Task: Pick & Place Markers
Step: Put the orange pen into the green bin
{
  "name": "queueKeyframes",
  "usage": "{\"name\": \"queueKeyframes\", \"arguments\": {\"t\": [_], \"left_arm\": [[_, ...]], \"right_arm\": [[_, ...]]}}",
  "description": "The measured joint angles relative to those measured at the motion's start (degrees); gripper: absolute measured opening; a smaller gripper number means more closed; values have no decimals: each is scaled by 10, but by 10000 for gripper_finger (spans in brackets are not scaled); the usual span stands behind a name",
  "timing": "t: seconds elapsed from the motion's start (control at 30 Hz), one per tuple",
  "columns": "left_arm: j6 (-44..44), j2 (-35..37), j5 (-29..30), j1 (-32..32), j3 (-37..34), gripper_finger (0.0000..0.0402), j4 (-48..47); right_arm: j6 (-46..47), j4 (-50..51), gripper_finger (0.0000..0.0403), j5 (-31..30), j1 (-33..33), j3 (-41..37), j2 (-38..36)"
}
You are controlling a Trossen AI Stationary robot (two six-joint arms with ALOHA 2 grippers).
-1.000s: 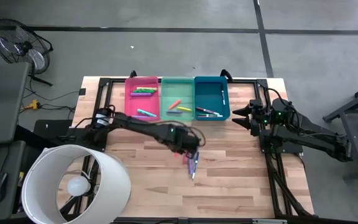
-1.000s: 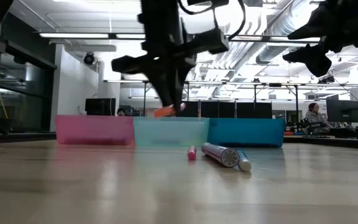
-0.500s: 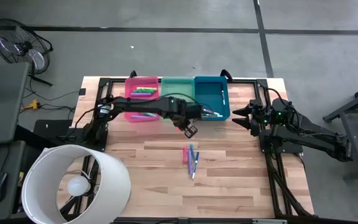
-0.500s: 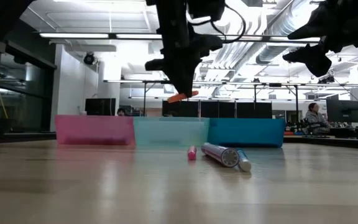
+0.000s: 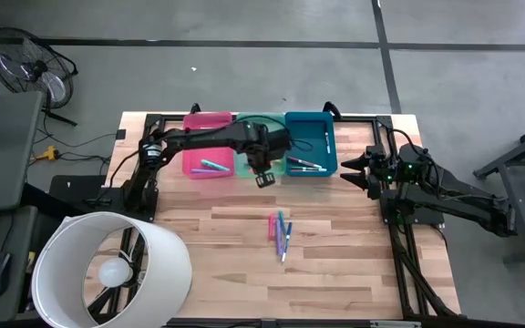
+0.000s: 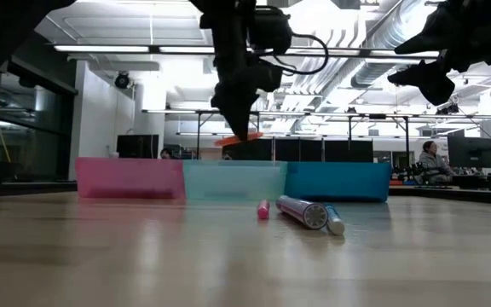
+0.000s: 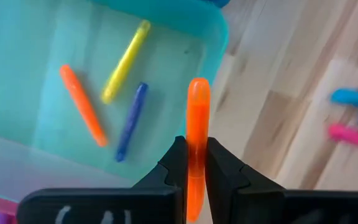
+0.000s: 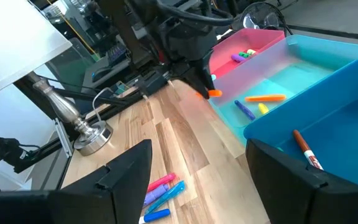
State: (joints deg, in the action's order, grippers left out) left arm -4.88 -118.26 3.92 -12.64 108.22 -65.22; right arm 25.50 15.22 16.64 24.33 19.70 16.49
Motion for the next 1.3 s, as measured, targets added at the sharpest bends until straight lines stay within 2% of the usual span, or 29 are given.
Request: {"name": "queueKeyframes", "arguments": {"t": [0.23,0.53,0.9,1.13,1.3], "left_arm": [[130,0,-1,-27,0,23,-12],[225,0,3,-57,0,23,-10],[271,0,48,-77,0,24,-9],[289,0,86,-76,0,42,-6],[304,0,93,-71,0,45,0]], "right_arm": [[0,0,250,0,0,0,0],[0,0,250,0,0,0,0],[0,0,250,0,0,0,0],[0,0,250,0,0,0,0],[0,0,250,0,0,0,0]]}}
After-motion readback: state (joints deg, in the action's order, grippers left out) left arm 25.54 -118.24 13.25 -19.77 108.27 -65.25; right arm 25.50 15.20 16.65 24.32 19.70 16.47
